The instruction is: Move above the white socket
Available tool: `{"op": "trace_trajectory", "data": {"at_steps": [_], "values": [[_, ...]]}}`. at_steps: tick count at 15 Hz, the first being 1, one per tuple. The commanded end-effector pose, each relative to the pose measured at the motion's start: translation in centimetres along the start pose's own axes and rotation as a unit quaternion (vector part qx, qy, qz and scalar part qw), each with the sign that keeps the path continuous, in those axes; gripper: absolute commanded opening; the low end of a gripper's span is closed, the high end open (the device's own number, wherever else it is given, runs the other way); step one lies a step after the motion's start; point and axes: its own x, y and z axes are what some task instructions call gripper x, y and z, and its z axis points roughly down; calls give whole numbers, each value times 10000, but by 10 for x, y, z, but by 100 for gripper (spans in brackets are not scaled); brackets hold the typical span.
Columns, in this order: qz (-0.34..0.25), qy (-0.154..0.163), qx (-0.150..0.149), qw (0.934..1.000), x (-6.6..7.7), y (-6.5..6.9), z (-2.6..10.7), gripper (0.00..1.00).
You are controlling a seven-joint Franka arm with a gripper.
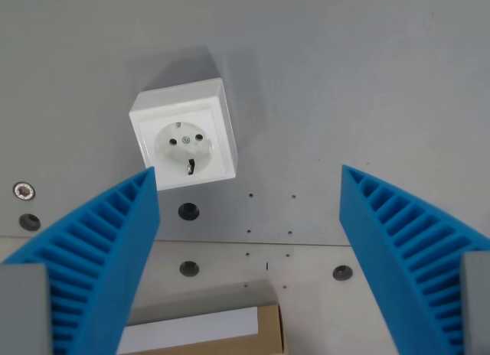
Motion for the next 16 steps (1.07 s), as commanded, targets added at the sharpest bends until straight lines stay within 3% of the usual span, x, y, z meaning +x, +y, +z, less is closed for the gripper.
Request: {"op": "trace_trajectory", "data": {"at_steps": [1, 16], "values": [[-372, 480, -58, 9981, -6, -5, 11, 100], [-731, 499, -93, 9960, -18, -30, 72, 100]]}}
